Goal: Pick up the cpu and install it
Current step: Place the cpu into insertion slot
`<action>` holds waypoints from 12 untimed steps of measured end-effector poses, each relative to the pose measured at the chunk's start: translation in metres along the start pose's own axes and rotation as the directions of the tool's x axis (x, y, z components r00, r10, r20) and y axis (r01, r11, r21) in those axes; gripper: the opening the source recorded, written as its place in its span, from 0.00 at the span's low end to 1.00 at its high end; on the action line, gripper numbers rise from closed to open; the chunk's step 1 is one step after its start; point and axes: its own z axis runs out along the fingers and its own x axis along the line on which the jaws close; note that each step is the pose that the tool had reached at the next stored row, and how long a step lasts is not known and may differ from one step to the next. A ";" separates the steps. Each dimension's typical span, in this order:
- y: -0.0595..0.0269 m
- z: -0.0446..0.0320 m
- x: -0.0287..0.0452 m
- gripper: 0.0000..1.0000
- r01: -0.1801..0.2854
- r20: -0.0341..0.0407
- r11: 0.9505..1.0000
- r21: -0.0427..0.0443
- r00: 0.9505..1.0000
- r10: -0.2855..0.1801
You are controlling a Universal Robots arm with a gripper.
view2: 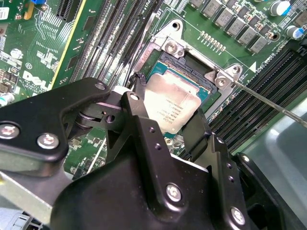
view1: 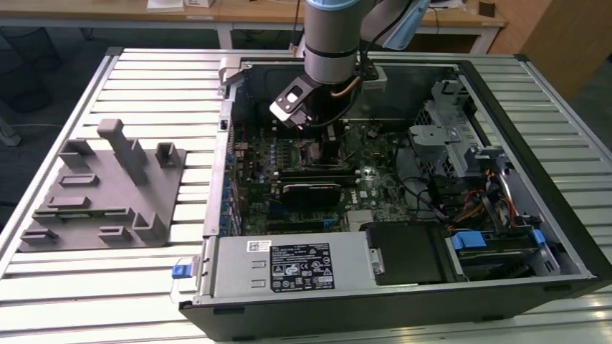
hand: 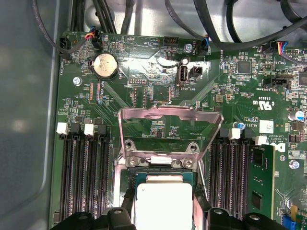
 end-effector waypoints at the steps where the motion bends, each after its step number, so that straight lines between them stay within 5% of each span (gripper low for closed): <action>1: 0.0000 0.0002 0.0000 0.55 0.000 0.000 1.000 0.000 1.000 0.000; 12: 0.0000 0.0021 0.0006 0.55 -0.004 0.000 1.000 0.000 1.000 0.004</action>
